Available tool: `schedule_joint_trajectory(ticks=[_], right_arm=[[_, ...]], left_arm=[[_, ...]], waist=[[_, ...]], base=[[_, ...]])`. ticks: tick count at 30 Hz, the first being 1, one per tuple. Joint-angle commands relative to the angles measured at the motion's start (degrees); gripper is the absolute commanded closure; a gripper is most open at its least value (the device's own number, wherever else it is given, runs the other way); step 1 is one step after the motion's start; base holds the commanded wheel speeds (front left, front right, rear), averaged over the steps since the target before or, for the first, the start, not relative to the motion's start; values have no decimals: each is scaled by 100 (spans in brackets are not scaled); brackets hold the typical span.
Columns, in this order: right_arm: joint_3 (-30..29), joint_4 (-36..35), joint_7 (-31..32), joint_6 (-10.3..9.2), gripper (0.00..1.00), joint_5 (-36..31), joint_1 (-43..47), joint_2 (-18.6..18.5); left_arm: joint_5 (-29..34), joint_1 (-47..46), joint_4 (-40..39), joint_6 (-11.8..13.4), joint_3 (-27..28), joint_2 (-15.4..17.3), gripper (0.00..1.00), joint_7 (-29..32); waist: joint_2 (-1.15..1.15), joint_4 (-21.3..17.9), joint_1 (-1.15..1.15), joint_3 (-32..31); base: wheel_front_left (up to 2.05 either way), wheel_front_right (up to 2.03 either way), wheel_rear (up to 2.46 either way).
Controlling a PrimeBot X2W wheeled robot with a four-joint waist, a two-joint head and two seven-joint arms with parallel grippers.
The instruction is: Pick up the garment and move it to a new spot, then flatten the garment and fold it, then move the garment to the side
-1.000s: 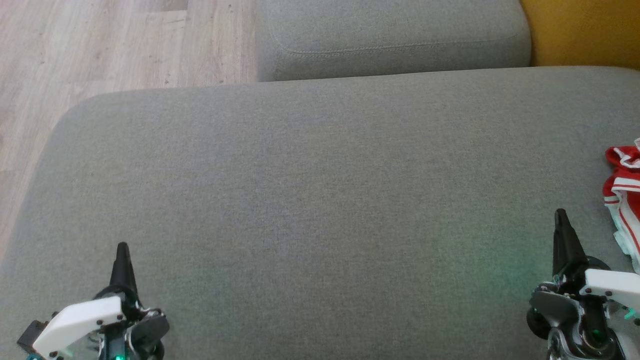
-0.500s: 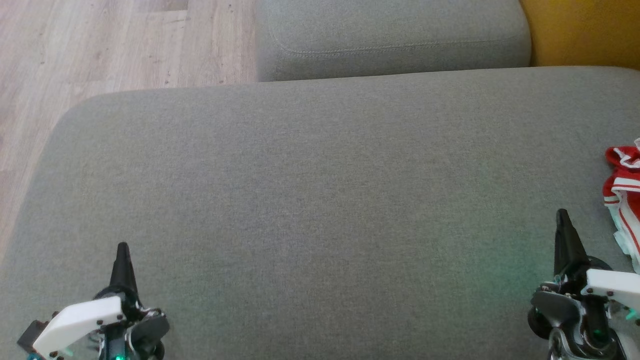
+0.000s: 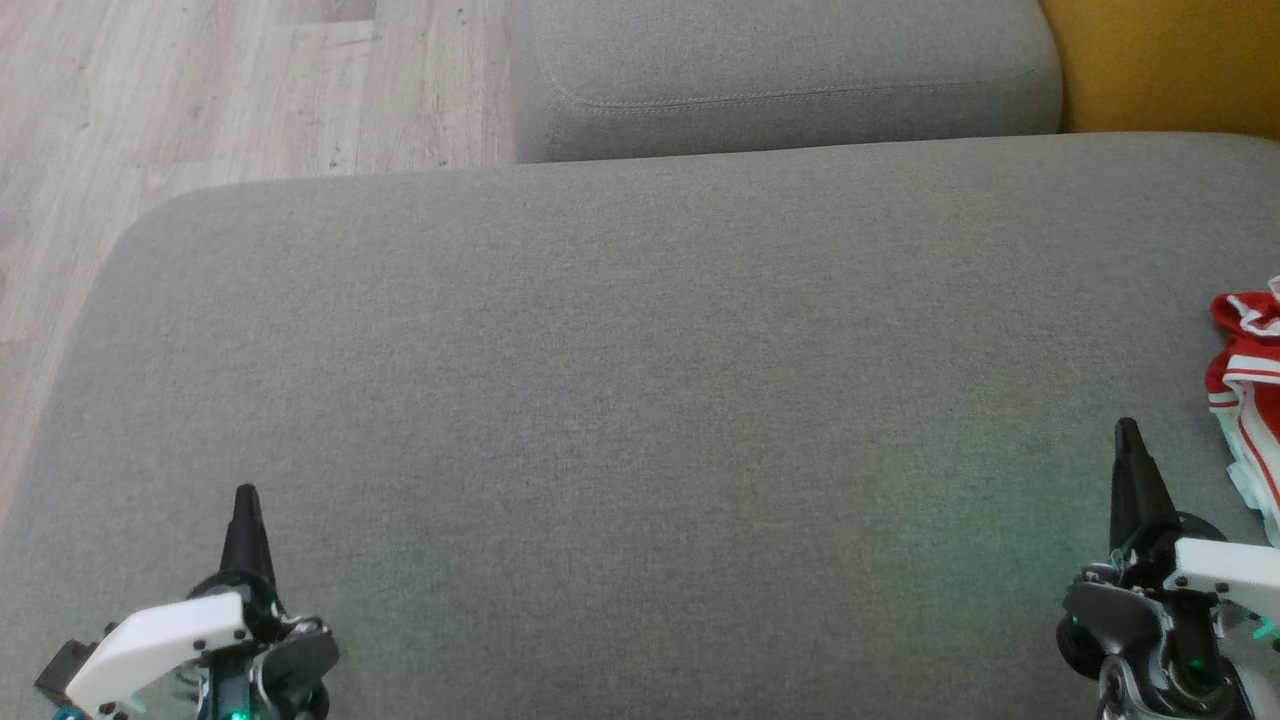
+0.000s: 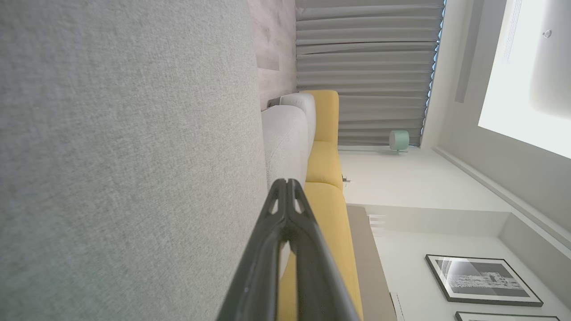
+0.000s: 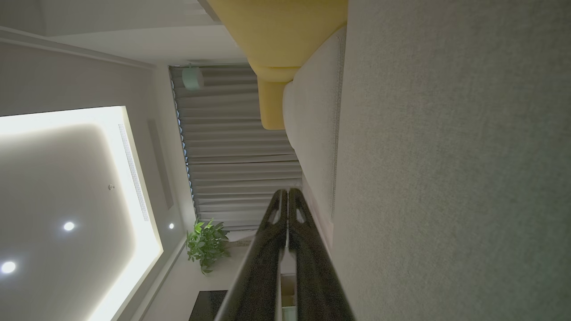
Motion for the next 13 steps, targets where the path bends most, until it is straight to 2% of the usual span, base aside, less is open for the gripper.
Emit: schedule_joint_trajectory(ticks=[1,13], right_arm=[[97,-171,32,-4,100,-14,-297,-53],[77,-170,48,-4,100,-31,-298,-38]], left_arm=[[12,-273,-166,-38,218,32,100,26],[20,-274,-166,-38,227,26,100,33]], waist=[[0,0,0,0],[0,0,0,0]], base=[[0,0,0],[0,0,0]])
